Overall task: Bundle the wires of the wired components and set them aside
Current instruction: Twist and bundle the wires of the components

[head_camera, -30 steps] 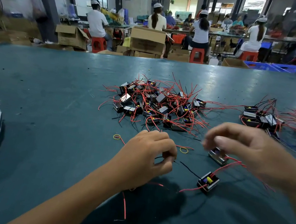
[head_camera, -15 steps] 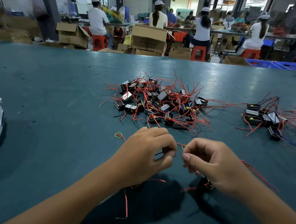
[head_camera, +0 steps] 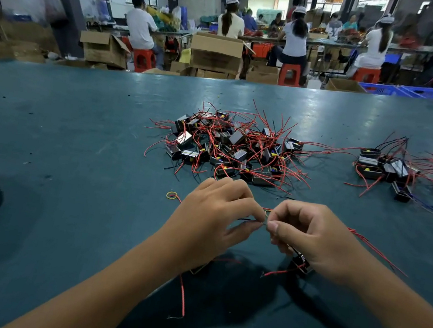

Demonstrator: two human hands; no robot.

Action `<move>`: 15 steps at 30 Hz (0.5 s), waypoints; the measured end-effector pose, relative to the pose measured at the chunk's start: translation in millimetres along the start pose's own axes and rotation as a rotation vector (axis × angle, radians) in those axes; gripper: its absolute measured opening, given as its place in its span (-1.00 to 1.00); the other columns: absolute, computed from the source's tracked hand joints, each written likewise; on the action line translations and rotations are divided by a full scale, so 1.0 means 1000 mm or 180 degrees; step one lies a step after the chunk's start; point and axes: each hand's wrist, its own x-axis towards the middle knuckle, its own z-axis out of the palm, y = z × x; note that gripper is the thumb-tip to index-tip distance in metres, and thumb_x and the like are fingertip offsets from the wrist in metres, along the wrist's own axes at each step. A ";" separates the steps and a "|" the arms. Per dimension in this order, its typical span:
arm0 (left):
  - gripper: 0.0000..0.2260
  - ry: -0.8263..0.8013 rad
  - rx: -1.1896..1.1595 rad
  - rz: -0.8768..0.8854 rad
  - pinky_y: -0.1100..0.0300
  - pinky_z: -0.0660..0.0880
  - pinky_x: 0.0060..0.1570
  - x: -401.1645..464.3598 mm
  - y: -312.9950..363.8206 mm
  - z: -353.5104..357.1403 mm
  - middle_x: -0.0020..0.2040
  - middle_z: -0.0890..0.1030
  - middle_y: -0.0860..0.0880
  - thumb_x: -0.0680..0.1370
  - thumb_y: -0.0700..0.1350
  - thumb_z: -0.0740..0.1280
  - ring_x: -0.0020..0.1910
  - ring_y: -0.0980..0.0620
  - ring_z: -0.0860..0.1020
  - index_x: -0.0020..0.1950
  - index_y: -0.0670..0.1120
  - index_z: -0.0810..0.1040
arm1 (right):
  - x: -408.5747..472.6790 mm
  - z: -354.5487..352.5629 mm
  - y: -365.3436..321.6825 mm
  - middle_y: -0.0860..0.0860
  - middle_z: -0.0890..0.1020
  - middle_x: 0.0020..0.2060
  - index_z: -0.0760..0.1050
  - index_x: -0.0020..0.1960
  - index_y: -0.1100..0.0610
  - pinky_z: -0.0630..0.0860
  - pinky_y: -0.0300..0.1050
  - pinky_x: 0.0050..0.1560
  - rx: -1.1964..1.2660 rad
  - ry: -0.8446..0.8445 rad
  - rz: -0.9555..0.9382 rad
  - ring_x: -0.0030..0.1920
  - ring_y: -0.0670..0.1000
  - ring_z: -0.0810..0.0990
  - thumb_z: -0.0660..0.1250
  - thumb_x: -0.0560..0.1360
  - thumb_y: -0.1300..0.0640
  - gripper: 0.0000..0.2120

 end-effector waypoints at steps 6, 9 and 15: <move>-0.94 0.0111 0.0316 0.0248 0.04 0.41 -0.17 0.000 0.003 0.003 -0.16 0.59 -0.02 0.53 -0.14 0.41 -0.18 -0.08 0.56 -0.12 -0.09 0.65 | 0.000 0.001 0.000 0.02 0.59 -0.40 0.53 -0.17 0.15 0.40 -0.20 -0.38 0.0187 -0.0018 0.0076 -0.41 -0.05 0.47 0.31 0.57 0.34 -0.82; -0.91 0.0176 0.0350 0.0263 0.03 0.41 -0.20 0.000 0.005 0.004 -0.18 0.58 -0.02 0.52 -0.14 0.38 -0.21 -0.09 0.55 -0.15 -0.09 0.65 | 0.000 0.002 0.000 0.03 0.58 -0.41 0.53 -0.18 0.15 0.39 -0.22 -0.39 0.0270 -0.0030 0.0103 -0.44 -0.06 0.45 0.30 0.57 0.34 -0.81; -0.92 0.0117 0.0263 0.0133 0.12 0.33 -0.16 0.001 0.003 0.002 -0.19 0.55 0.02 0.52 -0.10 0.37 -0.21 -0.03 0.51 -0.14 -0.06 0.64 | 0.000 0.001 -0.001 0.03 0.58 -0.41 0.53 -0.19 0.14 0.39 -0.22 -0.40 0.0320 -0.0030 0.0103 -0.41 -0.02 0.45 0.31 0.57 0.33 -0.82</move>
